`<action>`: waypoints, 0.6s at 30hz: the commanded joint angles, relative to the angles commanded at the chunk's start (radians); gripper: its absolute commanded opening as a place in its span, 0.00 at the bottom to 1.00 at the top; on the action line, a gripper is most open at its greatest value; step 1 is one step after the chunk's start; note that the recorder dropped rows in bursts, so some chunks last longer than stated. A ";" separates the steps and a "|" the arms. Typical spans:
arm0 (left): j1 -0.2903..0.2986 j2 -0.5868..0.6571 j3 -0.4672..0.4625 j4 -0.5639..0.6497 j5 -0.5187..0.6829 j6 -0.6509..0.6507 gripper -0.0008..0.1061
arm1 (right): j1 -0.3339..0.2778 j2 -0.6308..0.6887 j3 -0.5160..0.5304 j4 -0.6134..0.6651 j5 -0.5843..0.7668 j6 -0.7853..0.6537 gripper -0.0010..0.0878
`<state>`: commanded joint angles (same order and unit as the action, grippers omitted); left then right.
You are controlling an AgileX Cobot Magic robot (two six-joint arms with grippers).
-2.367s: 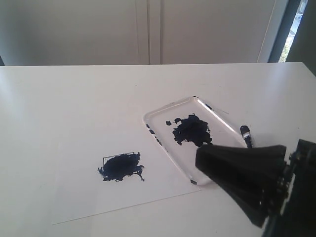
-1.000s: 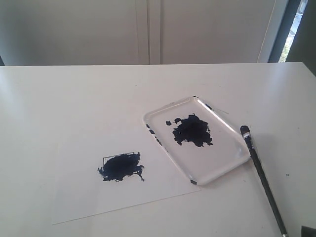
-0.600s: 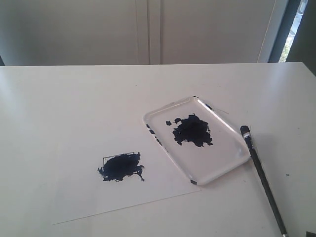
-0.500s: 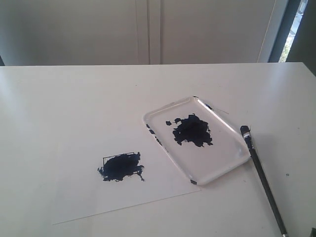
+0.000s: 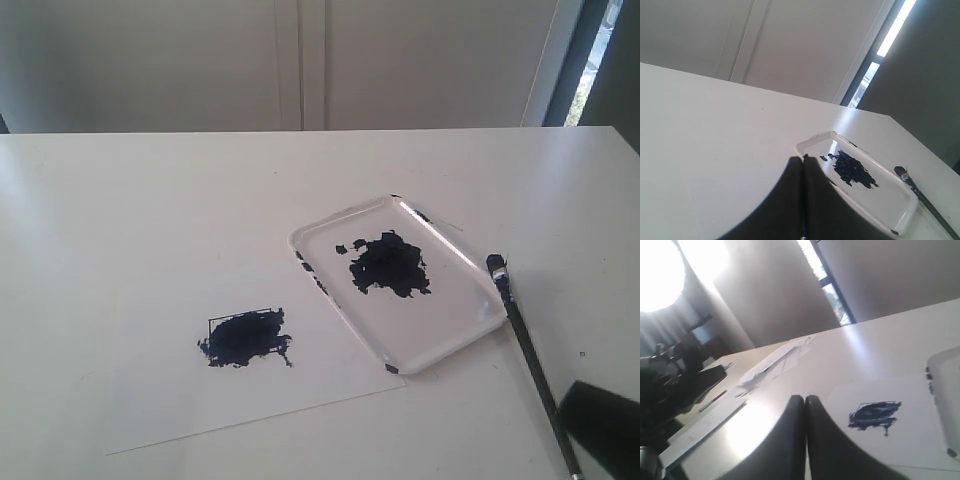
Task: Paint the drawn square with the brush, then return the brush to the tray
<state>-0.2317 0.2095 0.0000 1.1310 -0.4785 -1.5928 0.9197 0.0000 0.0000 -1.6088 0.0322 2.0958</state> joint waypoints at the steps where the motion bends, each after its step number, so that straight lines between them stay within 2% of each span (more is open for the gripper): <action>1: 0.000 0.000 0.000 0.000 0.000 0.000 0.01 | -0.025 0.000 0.000 0.000 0.000 0.000 0.01; 8: 0.000 0.000 0.000 0.000 -0.001 0.000 0.01 | -0.224 0.000 0.000 0.000 0.000 0.000 0.01; 9: 0.000 0.000 0.000 0.000 -0.001 0.000 0.01 | -0.267 0.000 0.000 0.000 0.000 0.002 0.01; 11: 0.000 0.000 0.000 0.000 -0.001 0.000 0.01 | -0.309 0.000 0.000 0.000 0.005 0.002 0.01; 18: 0.000 0.000 0.000 0.000 -0.001 0.000 0.01 | -0.313 0.000 0.000 0.000 0.007 0.006 0.01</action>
<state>-0.2317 0.2095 0.0000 1.1310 -0.4793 -1.5931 0.6068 0.0000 0.0000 -1.6088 0.0394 2.1021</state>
